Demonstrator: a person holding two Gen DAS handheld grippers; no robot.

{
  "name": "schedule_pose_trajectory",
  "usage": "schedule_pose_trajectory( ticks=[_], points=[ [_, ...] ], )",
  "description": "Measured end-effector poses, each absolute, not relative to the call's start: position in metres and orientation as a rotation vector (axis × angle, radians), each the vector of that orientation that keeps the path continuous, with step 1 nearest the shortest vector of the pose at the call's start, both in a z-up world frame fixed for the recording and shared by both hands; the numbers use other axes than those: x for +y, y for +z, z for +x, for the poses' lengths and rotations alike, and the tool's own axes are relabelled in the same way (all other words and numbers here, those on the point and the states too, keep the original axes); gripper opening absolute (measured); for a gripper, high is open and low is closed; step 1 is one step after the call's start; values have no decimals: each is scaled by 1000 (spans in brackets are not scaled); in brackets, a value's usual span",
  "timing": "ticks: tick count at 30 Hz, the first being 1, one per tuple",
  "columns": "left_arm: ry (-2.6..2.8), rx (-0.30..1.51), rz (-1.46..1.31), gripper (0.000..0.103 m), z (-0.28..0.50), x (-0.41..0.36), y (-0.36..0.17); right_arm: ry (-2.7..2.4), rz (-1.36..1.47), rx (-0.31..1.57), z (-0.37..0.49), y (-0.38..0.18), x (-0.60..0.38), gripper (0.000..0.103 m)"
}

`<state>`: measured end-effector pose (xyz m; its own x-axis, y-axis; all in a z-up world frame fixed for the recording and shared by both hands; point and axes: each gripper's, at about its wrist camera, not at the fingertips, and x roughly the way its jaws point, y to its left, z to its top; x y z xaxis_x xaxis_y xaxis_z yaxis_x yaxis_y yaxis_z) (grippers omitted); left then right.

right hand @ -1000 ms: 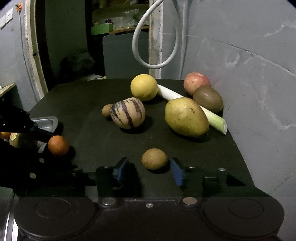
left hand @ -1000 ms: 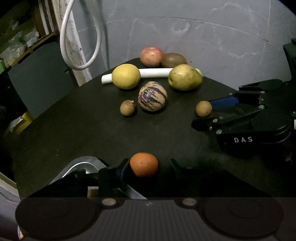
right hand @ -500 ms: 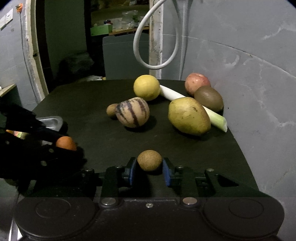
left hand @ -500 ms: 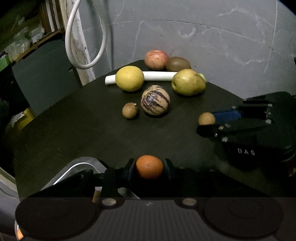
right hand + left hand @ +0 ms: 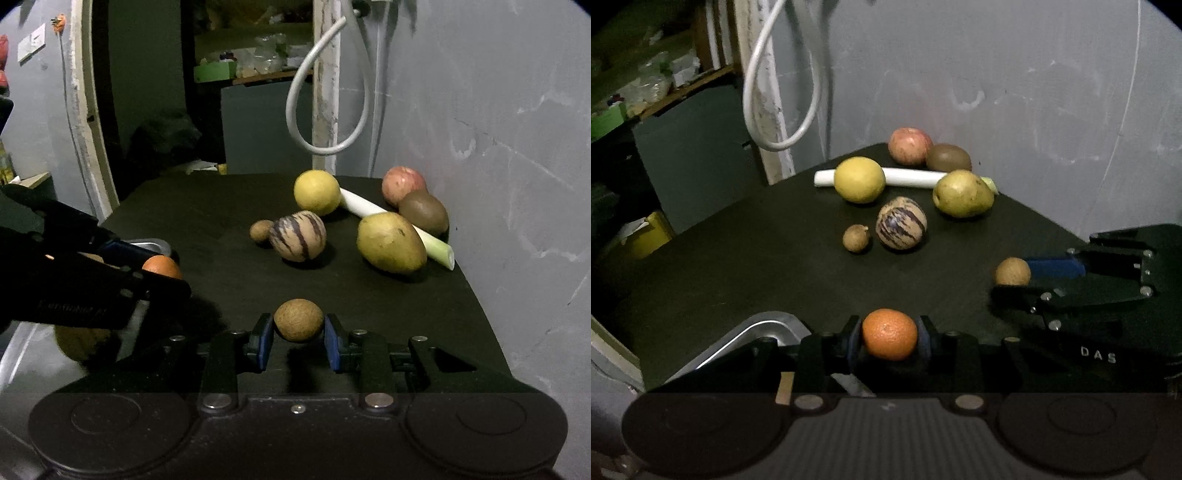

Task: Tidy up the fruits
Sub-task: 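Carry the orange and small kiwi over the tray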

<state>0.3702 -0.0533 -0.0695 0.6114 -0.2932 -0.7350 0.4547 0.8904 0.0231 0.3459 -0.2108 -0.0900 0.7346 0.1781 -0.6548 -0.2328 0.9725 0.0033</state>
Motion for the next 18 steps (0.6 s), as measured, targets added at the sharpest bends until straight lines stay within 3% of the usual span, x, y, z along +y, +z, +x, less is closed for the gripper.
schedule_pose_trajectory(
  ticks=[18],
  points=[
    [-261,788,32,35,294,21,-38,371,-110,686,286,-67,-138,32]
  ],
)
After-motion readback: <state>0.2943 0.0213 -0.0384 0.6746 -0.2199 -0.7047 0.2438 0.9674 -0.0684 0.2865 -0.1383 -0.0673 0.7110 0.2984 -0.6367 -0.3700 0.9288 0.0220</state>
